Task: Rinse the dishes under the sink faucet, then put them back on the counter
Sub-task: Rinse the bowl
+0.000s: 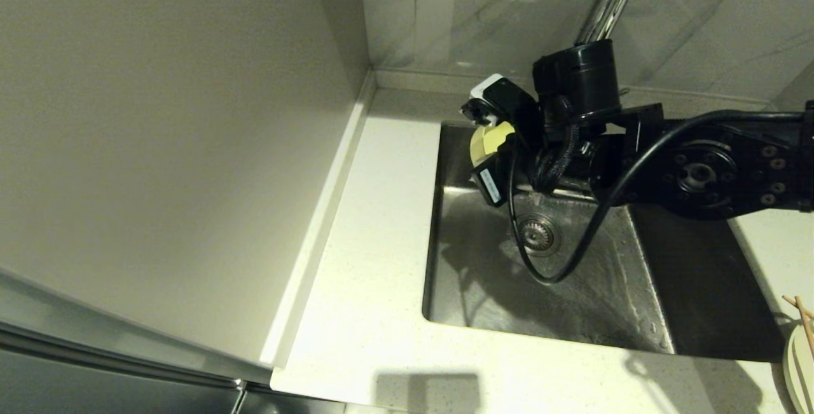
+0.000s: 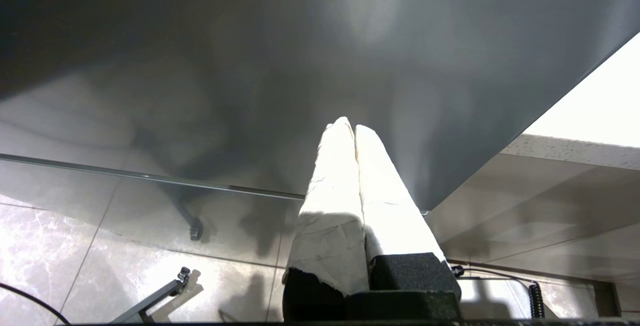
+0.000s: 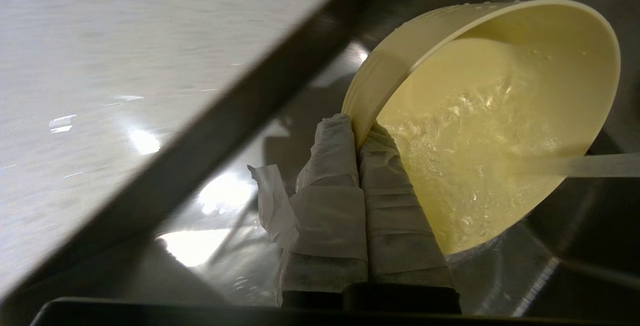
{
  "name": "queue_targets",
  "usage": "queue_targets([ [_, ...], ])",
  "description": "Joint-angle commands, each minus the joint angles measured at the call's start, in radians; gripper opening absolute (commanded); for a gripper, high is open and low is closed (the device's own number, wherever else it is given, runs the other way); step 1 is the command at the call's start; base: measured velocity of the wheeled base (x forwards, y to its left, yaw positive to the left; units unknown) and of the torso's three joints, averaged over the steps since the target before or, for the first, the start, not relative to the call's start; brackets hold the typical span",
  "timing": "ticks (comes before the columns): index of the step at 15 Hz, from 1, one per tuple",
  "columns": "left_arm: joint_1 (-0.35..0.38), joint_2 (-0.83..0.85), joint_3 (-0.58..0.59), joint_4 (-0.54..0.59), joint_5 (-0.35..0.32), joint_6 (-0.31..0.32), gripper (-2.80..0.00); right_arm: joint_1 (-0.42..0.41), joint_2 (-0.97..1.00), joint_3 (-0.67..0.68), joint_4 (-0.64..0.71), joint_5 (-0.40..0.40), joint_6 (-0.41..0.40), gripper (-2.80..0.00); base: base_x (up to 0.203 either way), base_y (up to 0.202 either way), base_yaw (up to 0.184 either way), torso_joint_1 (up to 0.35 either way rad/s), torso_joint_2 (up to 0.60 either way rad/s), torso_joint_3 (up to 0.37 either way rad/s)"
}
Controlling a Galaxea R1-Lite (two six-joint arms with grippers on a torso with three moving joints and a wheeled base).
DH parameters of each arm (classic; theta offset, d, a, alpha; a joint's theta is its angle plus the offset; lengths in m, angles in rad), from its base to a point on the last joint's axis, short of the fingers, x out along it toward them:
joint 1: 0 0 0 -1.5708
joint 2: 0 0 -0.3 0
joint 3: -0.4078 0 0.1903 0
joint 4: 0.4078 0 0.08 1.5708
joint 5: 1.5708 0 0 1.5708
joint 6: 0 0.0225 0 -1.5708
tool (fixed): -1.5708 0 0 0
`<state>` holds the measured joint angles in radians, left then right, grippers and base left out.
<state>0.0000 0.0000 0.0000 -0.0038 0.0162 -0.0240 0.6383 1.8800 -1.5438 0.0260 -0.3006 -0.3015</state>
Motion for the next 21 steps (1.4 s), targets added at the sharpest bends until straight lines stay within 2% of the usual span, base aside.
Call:
queue_targets([
  [1, 0.0, -0.002, 0.0, -0.001, 0.001, -0.001, -2.8, 0.051, -0.084, 0.052, 0.021, 0.02, 0.028, -2.8, 0.0, 0.0, 0.0, 0.0, 0.0, 0.0],
  [4, 0.0, -0.002, 0.0, -0.001, 0.001, -0.001, -2.8, 0.084, -0.165, 0.056, 0.158, 0.074, 0.168, -2.8, 0.0, 0.0, 0.0, 0.0, 0.0, 0.0],
  [9, 0.0, -0.002, 0.0, -0.001, 0.001, -0.001, -2.8, 0.081, -0.218, 0.054, 0.19, 0.079, 0.391, -2.8, 0.0, 0.0, 0.0, 0.0, 0.0, 0.0],
  [11, 0.0, -0.002, 0.0, -0.001, 0.001, -0.001, -2.8, 0.081, -0.229, 0.047, 0.22, 0.089, 0.521, -2.8, 0.0, 0.0, 0.0, 0.0, 0.0, 0.0],
  [14, 0.0, -0.002, 0.0, -0.001, 0.001, -0.001, -2.8, 0.081, -0.209, -0.039, 0.324, 0.17, 0.747, -2.8, 0.0, 0.0, 0.0, 0.0, 0.0, 0.0],
  [16, 0.0, -0.002, 0.0, -0.001, 0.001, -0.001, -2.8, 0.072, -0.193, -0.087, 0.375, 0.246, 0.859, -2.8, 0.0, 0.0, 0.0, 0.0, 0.0, 0.0],
  [19, 0.0, -0.002, 0.0, -0.001, 0.001, -0.001, -2.8, 0.062, -0.176, -0.122, 0.42, 0.347, 0.934, -2.8, 0.0, 0.0, 0.0, 0.0, 0.0, 0.0],
  [21, 0.0, -0.002, 0.0, -0.001, 0.001, -0.001, -2.8, 0.031, -0.172, -0.121, 0.428, 0.513, 0.953, -2.8, 0.0, 0.0, 0.0, 0.0, 0.0, 0.0],
])
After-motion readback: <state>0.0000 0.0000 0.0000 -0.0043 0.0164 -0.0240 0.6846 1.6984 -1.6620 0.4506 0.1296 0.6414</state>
